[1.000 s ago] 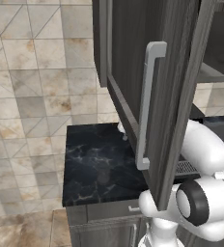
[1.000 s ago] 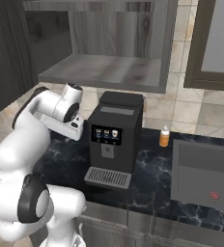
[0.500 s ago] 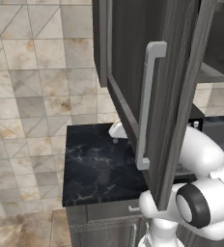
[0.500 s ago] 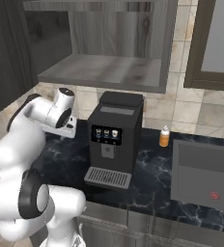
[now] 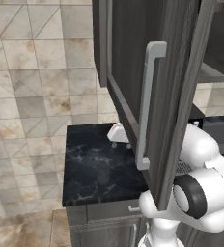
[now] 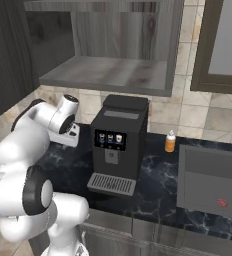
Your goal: Move the glass cup from next to the sink to the open cabinet. Then, move the bowl with the lemon to the fridge to clear the area for faucet cleaning.
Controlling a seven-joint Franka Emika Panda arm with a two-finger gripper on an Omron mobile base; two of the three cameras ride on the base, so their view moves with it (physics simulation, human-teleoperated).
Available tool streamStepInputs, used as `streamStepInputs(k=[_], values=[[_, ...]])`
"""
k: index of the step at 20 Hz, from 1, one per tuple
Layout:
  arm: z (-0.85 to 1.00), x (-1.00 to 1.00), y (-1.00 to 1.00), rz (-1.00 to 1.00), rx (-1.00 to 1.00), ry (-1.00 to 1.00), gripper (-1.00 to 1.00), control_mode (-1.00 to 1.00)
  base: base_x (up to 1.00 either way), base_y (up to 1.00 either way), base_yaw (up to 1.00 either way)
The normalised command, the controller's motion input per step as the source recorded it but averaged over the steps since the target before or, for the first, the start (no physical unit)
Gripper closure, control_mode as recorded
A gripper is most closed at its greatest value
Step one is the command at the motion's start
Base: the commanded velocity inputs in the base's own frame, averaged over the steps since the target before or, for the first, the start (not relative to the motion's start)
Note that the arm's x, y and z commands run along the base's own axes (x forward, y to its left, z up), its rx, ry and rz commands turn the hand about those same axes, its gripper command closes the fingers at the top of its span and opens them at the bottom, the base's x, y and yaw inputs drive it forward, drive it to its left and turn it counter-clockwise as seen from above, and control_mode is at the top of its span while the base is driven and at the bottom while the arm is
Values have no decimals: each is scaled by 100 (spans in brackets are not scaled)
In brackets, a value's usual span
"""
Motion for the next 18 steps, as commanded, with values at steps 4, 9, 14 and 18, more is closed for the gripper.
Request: streamStepInputs(k=[4,9,14,18], values=[[-32,-1,8,2,-1,0,-100,-100,0,0,0],[-9,0,18,1,-1,0,-100,-100,0,0,0],[-23,0,28,1,-5,0,-100,-100,0,0,0],[-32,0,7,1,-5,0,-100,-100,0,0,0]])
